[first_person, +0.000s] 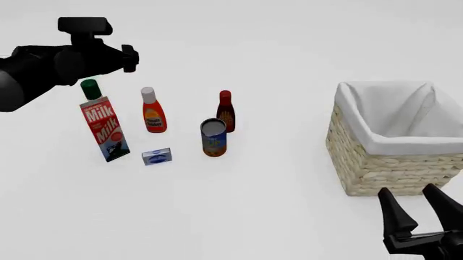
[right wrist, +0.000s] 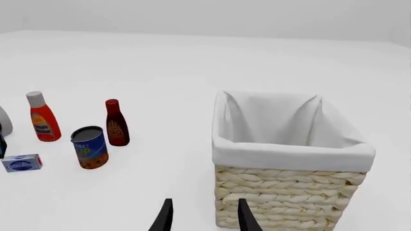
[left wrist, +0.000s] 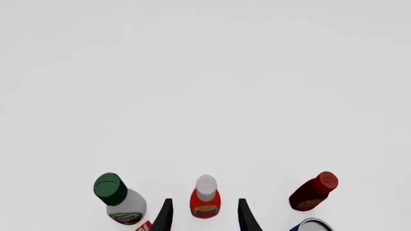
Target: Pick the ketchup and place it in the basket.
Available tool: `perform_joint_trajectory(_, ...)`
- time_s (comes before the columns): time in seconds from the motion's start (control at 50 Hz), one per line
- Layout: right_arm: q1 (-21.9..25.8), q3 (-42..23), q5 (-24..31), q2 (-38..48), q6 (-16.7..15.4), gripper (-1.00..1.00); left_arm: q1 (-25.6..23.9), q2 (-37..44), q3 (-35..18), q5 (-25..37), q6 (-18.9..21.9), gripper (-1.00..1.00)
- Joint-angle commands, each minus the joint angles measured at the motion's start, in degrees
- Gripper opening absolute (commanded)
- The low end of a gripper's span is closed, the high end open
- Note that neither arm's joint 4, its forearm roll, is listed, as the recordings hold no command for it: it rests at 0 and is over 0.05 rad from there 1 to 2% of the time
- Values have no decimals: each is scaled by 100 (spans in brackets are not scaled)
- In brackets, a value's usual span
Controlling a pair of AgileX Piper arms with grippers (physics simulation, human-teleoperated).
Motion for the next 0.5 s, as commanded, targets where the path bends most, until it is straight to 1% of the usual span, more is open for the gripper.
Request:
perform_joint_trajectory(0.02,-7,0,-69,78,-20,100,48,366,-261,-18,-33,100)
perform_joint_trajectory(0.14,-16,0,-33,32,-48,100,65,508,-285,-99,-37,100)
perform_joint_trajectory(0.5,-21,0,-64,58,-60,100,82,1006,-591,-110,-17,100)
